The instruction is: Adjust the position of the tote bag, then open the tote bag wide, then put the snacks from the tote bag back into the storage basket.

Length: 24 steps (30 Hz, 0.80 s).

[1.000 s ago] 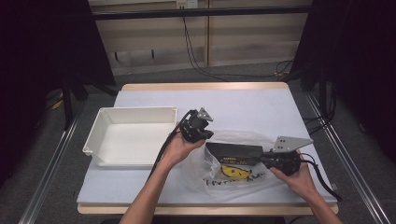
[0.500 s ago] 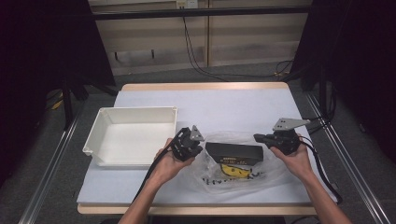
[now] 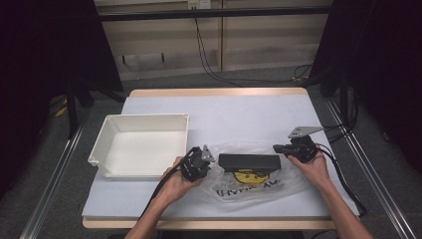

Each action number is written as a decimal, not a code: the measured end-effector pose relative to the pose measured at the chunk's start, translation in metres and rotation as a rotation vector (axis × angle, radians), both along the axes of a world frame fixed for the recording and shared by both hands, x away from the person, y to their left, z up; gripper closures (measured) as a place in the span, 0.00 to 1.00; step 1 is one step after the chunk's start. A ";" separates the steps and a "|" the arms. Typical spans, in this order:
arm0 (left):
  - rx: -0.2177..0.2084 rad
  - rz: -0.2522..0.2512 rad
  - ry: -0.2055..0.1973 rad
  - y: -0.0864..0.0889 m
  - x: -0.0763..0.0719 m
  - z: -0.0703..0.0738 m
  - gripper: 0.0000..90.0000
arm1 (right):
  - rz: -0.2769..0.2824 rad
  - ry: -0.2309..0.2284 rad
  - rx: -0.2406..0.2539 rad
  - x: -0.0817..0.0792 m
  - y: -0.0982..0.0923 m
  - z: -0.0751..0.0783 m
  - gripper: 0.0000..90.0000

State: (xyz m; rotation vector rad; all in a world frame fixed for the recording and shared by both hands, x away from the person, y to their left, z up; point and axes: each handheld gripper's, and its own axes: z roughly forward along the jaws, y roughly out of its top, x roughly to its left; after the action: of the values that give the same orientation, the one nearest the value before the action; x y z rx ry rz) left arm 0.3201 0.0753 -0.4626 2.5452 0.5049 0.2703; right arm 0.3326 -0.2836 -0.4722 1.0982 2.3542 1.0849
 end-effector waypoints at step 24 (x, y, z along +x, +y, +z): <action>-0.206 -0.012 -0.026 0.017 -0.001 0.018 0.95 | 0.026 -0.175 0.161 -0.045 -0.008 0.031 0.84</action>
State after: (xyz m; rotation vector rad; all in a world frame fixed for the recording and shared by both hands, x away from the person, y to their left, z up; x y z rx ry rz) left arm 0.3192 0.0928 -0.4444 2.3411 0.4820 0.2346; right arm 0.2878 -0.2917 -0.4409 0.9840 2.1817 1.3424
